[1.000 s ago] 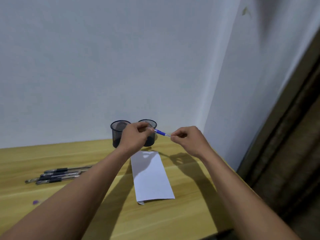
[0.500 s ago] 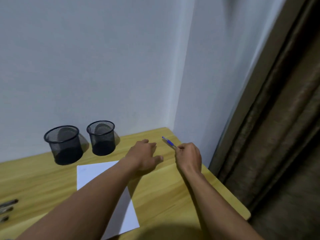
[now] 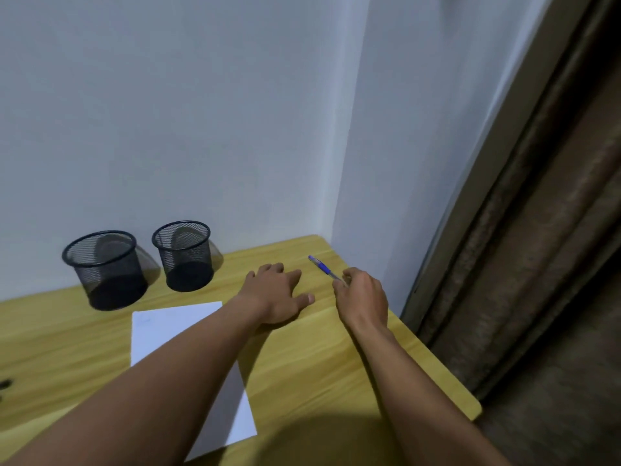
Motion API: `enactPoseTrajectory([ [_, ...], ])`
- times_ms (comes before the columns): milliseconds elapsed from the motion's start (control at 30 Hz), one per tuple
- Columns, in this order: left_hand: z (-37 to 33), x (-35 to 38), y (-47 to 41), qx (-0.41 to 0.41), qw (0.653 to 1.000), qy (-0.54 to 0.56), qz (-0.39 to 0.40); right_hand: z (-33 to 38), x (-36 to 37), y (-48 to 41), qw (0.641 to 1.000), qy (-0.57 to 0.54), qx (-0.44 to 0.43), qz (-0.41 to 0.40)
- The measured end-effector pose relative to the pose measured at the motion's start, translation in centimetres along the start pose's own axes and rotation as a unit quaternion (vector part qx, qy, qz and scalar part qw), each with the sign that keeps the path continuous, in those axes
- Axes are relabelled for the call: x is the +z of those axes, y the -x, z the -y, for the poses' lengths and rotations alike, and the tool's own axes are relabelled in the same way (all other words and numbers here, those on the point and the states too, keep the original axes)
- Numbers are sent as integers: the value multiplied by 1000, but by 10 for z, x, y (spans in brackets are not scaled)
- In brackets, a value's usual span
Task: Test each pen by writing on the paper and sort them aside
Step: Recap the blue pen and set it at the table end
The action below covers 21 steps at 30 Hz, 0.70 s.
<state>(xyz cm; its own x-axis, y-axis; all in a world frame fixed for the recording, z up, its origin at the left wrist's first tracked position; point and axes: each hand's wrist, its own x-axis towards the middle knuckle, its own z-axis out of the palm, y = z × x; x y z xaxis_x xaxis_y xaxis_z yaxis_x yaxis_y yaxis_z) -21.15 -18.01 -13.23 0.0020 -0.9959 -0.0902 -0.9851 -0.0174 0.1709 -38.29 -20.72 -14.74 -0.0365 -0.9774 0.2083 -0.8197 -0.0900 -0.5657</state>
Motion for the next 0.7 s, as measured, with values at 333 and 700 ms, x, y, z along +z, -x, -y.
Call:
enactPoseTrajectory([
  [333, 30, -43, 72, -8, 993, 64, -97, 47, -46, 35, 993, 0, -110, 50],
  [700, 131, -48, 271, -115, 960, 84, -241, 183, -29, 154, 921, -4, -352, 164],
])
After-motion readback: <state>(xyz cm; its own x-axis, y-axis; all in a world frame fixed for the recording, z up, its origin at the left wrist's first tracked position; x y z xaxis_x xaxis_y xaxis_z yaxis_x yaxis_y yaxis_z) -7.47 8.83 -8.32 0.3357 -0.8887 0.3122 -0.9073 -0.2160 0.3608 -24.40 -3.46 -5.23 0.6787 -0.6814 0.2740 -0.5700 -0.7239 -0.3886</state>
